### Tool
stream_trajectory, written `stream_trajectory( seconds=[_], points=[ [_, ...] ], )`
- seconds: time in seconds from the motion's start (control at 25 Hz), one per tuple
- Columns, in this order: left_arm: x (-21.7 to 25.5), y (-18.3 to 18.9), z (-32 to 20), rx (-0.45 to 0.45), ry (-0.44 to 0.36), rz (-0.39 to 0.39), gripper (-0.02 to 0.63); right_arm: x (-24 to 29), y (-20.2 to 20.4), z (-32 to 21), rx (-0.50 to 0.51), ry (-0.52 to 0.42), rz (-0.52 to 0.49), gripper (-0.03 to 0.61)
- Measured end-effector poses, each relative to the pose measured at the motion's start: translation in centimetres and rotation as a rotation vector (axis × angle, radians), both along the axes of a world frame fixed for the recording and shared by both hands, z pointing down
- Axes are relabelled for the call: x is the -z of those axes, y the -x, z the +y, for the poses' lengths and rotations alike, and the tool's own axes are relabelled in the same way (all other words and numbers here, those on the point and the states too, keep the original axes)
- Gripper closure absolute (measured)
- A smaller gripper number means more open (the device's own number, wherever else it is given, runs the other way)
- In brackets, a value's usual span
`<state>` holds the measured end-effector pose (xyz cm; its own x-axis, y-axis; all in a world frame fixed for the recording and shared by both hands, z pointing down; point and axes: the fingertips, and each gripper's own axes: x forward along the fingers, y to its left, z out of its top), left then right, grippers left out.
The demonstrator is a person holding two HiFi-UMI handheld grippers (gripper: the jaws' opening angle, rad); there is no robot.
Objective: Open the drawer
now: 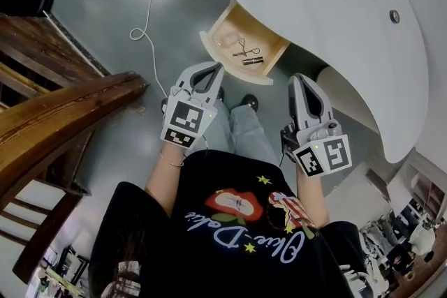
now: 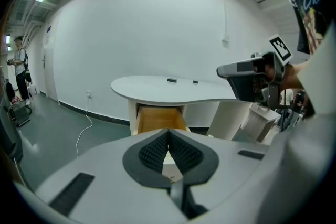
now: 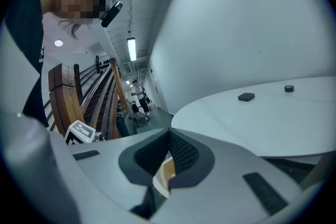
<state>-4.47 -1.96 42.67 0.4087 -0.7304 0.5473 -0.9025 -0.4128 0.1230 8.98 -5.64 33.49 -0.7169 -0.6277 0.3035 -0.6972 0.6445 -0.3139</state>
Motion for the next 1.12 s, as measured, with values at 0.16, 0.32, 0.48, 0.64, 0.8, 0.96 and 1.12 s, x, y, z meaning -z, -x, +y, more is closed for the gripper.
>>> stream_trajectory(
  seconds=[0.16, 0.32, 0.48, 0.64, 0.8, 0.96, 1.12],
  points=[
    [3.1, -0.9, -1.2, -0.019, -0.035, 0.001, 0.609, 2.0, -1.1, 0.1, -0.017, -0.010, -0.015, 0.578],
    [5.8, -2.0, -1.7, -0.045, -0.061, 0.013, 0.609, 4.3, -1.5, 0.8, 0.003, 0.001, -0.064, 0.578],
    [8.3, -3.1, -2.3, -0.082, -0.096, 0.002, 0.609, 6.7, -1.8, 0.6, -0.007, -0.049, -0.077, 0.578],
    [10.8, -4.4, -2.2, -0.109, -0.116, 0.017, 0.609, 8.7, -2.6, 0.5, -0.020, -0.075, -0.095, 0.578],
    [13.2, -5.7, -2.2, -0.155, -0.141, 0.002, 0.609, 10.5, -3.4, -0.2, -0.043, -0.103, -0.111, 0.578],
    [16.7, -6.7, -2.8, -0.176, -0.200, -0.005, 0.609, 12.7, -3.8, -0.6, -0.038, -0.150, -0.114, 0.578],
    [19.0, -7.2, -3.4, -0.192, -0.256, -0.011, 0.609, 14.4, -4.5, -0.8, -0.037, -0.180, -0.131, 0.578]
  ],
)
